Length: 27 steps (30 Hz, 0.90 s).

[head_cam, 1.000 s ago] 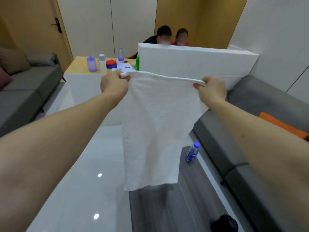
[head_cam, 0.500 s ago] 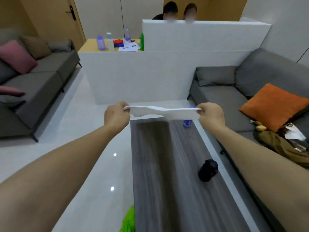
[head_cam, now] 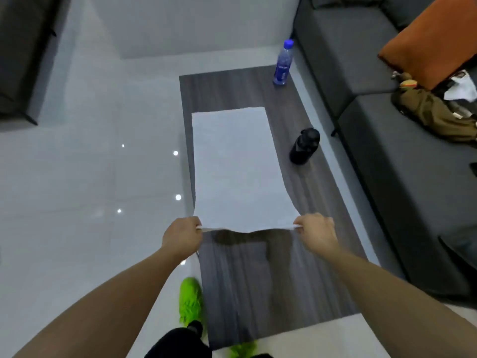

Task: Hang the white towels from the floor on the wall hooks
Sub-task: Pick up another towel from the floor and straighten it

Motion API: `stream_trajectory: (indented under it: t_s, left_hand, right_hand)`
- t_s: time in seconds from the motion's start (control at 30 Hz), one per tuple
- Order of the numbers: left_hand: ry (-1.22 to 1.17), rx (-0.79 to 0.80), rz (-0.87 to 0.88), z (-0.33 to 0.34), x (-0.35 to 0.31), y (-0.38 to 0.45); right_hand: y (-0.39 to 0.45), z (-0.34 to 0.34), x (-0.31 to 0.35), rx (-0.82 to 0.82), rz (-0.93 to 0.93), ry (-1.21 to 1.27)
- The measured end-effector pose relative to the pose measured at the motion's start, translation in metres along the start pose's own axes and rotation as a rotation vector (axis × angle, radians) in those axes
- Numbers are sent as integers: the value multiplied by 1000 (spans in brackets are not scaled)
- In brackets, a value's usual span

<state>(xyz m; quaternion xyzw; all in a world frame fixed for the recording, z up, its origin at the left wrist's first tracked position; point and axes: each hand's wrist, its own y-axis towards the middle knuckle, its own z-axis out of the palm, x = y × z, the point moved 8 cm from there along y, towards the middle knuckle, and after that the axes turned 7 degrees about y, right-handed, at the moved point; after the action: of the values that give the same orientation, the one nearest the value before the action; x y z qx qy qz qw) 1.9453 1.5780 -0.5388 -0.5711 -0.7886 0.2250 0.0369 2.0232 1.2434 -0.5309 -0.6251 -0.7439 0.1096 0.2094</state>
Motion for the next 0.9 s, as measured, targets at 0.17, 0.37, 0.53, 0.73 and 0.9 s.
stream_trajectory:
  t_s: [0.17, 0.37, 0.53, 0.73, 0.9]
  left_hand:
    - [115, 419, 65, 145, 31, -76]
    - [115, 660, 164, 210, 45, -135]
    - [64, 536, 132, 177, 50, -108]
    - [-34, 328, -13, 84, 40, -47]
    - [-115, 111, -90, 7, 18, 8]
  right_hand:
    - [-73, 128, -30, 395, 134, -45]
    - [-147, 196, -48, 608, 307, -89]
    - [-121, 178, -31, 510, 296, -53]
    - [-43, 97, -6, 249, 192, 84]
    - [28, 8, 9, 80, 143, 192]
